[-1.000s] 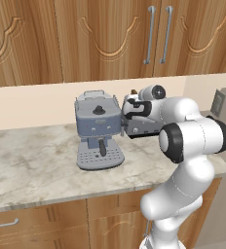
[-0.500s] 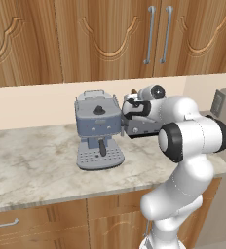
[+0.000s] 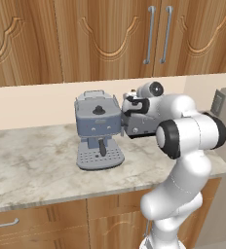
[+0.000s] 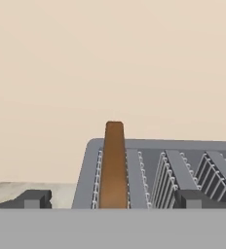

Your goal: Start the toaster. Once the lever pops up, take the bread to the plate on the dining counter.

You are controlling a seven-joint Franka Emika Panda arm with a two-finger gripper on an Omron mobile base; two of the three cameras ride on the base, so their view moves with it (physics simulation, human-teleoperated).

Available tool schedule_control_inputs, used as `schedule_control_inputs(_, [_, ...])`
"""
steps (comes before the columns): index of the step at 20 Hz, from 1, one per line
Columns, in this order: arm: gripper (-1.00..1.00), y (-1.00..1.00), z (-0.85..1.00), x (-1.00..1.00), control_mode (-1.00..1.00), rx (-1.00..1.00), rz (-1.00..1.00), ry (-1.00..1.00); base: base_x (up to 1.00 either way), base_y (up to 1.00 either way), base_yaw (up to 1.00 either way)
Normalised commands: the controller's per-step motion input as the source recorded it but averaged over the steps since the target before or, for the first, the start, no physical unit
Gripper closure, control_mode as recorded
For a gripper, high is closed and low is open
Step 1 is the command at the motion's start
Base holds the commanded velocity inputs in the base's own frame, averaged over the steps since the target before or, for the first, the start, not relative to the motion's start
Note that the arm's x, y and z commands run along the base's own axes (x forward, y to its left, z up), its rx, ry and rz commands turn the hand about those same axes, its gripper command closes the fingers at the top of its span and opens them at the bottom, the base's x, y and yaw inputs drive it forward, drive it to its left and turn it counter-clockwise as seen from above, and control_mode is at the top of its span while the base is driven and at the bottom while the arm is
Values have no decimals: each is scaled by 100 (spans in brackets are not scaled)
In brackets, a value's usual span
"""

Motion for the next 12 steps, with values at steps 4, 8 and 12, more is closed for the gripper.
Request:
schedule_control_inputs(4, [-100,0,0,14,-100,0,0,0,0,0,0])
schedule_control_inputs(8, [-100,0,-2,0,-100,0,0,3,0,0,0])
schedule_control_inputs(12, [-100,0,-8,0,-100,0,0,5,0,0,0])
